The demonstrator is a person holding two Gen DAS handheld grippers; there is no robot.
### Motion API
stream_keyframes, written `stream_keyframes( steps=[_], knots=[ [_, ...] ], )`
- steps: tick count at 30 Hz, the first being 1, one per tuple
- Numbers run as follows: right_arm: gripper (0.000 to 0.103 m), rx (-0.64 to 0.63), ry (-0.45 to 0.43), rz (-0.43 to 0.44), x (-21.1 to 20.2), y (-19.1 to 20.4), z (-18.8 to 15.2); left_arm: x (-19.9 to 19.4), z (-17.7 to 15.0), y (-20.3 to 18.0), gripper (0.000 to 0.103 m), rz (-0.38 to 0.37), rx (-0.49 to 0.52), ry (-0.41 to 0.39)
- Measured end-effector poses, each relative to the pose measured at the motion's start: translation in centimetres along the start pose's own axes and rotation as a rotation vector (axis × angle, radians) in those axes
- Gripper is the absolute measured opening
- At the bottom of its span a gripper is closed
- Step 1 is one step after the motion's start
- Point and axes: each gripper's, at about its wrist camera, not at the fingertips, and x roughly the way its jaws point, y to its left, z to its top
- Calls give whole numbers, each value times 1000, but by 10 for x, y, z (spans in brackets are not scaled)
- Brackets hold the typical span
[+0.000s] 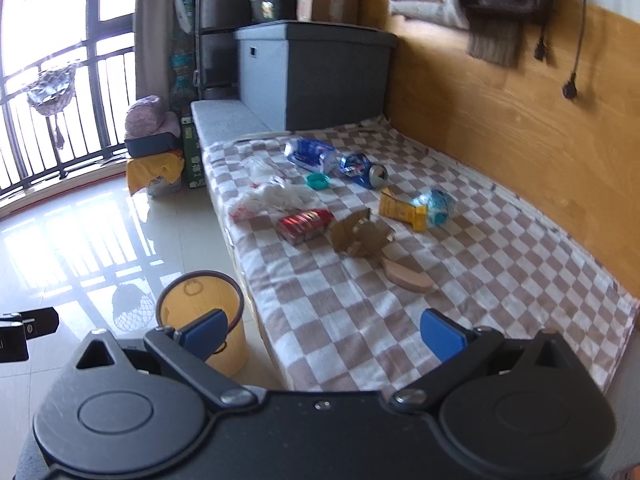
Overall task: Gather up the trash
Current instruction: 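Reach the left tool to the red cigarette pack and close on it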
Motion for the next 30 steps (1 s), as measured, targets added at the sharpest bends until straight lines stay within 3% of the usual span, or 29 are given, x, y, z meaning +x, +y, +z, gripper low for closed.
stream_keyframes(
  steps=[13,20,30],
  knots=[
    [103,175,60,-36,55,-82,-30,67,9,-93,103,-109,192,109],
    [103,272,-11,2,83,-128,-39,109,23,-144,103,-169,297,152],
    [103,317,-44,2,148,-173,-35,186,50,-183,103,-263,301,181]
  ],
)
